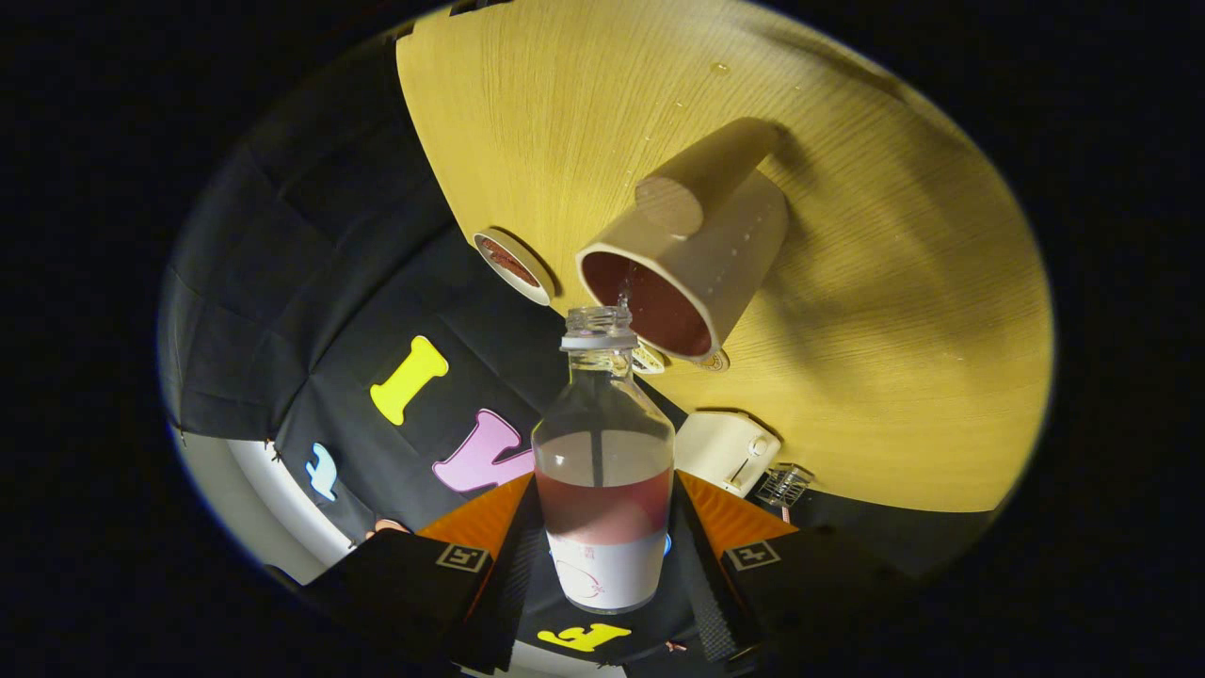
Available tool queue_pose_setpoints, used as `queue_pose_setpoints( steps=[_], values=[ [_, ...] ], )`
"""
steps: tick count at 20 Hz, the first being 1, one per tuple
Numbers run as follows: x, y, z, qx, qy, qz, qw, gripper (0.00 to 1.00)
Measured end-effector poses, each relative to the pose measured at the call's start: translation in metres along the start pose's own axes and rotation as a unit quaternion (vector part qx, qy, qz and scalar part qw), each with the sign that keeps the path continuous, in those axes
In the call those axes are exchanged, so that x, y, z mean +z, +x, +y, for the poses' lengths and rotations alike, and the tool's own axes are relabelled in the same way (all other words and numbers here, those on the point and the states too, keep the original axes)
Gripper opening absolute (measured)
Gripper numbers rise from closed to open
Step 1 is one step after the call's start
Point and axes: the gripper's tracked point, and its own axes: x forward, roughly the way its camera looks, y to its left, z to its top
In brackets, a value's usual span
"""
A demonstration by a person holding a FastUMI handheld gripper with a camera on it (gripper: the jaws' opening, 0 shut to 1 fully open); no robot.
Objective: Take the bottle from table, then pour the juice into the cup, finally place the bottle on the coaster
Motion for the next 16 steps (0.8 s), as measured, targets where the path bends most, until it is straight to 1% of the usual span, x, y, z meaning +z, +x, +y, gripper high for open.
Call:
queue_pose_setpoints(
  steps=[7, 11, 16],
  values=[
    [-0.014, -0.004, 0.002, 0.016, 0.015, 0.018, 1.0, 0.76],
    [-0.015, -0.003, 0.004, 0.02, 0.03, 0.014, 0.999, 0.75],
    [-0.016, -0.002, 0.006, 0.025, 0.034, 0.013, 0.999, 0.75]
  ],
)
